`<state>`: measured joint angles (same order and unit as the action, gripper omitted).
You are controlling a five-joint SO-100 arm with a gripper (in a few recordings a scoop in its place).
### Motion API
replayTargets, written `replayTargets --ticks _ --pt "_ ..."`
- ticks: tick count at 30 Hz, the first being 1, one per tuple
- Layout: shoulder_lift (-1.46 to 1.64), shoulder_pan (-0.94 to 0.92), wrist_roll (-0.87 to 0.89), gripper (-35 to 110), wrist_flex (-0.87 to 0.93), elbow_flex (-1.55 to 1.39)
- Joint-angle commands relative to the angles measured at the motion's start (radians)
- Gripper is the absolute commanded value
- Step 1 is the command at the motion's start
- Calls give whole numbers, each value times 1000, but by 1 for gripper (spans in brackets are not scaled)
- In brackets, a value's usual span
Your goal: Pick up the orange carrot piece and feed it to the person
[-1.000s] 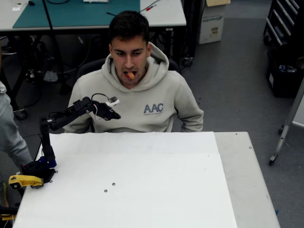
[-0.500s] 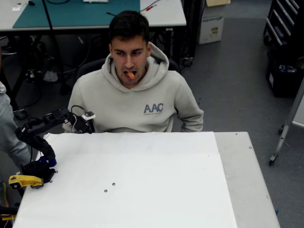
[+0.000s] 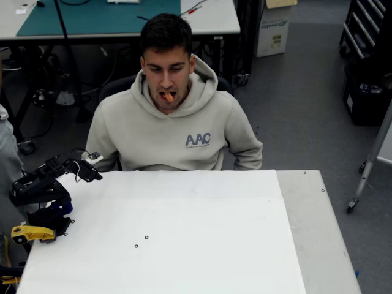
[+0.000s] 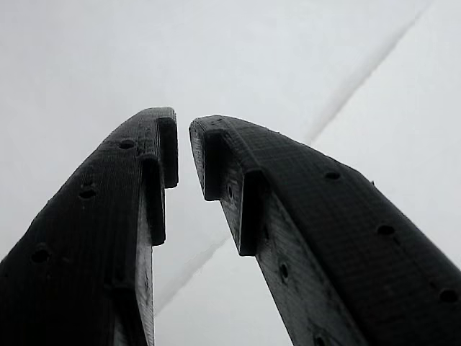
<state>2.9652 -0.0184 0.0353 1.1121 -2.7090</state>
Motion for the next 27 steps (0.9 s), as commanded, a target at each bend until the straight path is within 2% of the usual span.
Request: replayTargets --ticks 1,11,27 --pt "140 -18 9 -1 0 -29" --pt "305 -25 8 -1 12 -192" --pt "313 -21 8 -1 12 -221"
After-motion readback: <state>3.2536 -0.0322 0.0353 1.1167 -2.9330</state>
